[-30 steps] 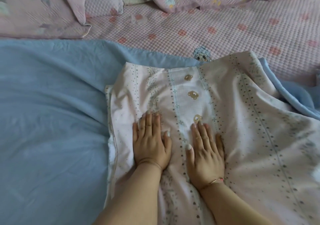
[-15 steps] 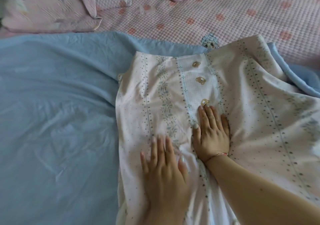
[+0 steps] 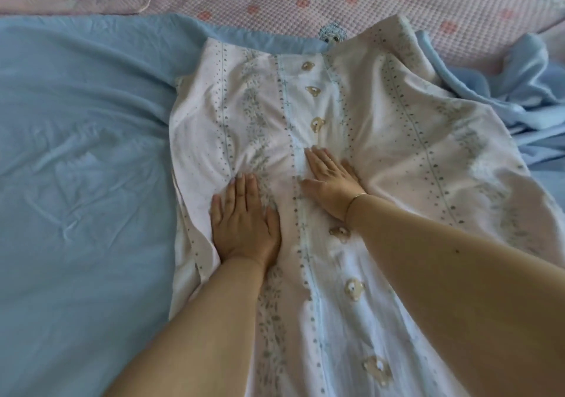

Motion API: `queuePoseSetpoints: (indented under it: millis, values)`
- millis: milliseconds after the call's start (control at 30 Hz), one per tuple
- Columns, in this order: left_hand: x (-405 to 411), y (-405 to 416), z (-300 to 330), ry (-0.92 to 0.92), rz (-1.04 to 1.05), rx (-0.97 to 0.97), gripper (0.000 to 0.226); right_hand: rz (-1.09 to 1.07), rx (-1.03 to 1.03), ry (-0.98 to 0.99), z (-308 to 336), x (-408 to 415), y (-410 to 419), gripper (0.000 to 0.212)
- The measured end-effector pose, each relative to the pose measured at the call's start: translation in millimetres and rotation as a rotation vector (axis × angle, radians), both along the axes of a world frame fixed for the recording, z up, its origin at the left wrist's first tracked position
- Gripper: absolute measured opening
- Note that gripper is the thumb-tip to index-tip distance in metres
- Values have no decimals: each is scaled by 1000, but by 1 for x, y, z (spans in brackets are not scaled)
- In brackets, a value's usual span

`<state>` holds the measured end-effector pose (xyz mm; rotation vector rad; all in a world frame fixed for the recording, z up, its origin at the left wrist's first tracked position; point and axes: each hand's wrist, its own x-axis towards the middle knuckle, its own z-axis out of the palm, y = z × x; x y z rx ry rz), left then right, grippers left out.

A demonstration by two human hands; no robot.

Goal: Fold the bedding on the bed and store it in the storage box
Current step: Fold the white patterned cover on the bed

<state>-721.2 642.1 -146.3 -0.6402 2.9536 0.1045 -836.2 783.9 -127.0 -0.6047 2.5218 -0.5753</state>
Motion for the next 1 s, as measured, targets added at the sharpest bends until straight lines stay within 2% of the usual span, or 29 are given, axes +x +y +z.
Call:
queuePoseSetpoints:
  millis: [133, 200, 267, 333, 433, 533, 600, 633, 700, 767, 833, 933, 1000]
  values:
    - [-11, 1, 22, -99, 53, 53, 62, 62, 77, -125, 8, 31, 25, 62]
    - [-16, 18, 43, -47, 88, 75, 60, 135, 145, -109, 13, 46, 39, 61]
    - [-2, 46, 52, 54, -65, 42, 60, 152, 220, -39, 19, 59, 59, 59]
    - [40, 59, 48, 11, -250, 24, 62, 146, 323, 66, 25, 72, 91, 59]
    - [86, 12, 37, -183, -71, 32, 64, 62, 484, 120, 28, 86, 161, 64]
    - [92, -12, 49, -244, 121, -99, 63, -86, 576, 78, 32, 95, 204, 68]
    - [90, 19, 64, -154, 126, -81, 67, -175, 539, 63, 37, 109, 198, 70]
    - [94, 46, 69, -89, 56, -50, 68, -195, 479, 53, 42, 123, 185, 70]
    - [116, 104, 71, 0, -188, 35, 67, -96, 373, 118, 44, 160, 157, 67]
    - [153, 137, 62, -47, -298, 100, 65, 28, 300, 192, 38, 198, 148, 65]
    - [184, 124, 51, -131, -206, 95, 65, 13, 305, 160, 28, 213, 171, 64]
    - [212, 83, 52, -225, 58, 54, 68, -151, 388, 78, 28, 214, 223, 67]
    - [215, 85, 64, -254, 180, 14, 71, -241, 415, 66, 34, 223, 229, 71]
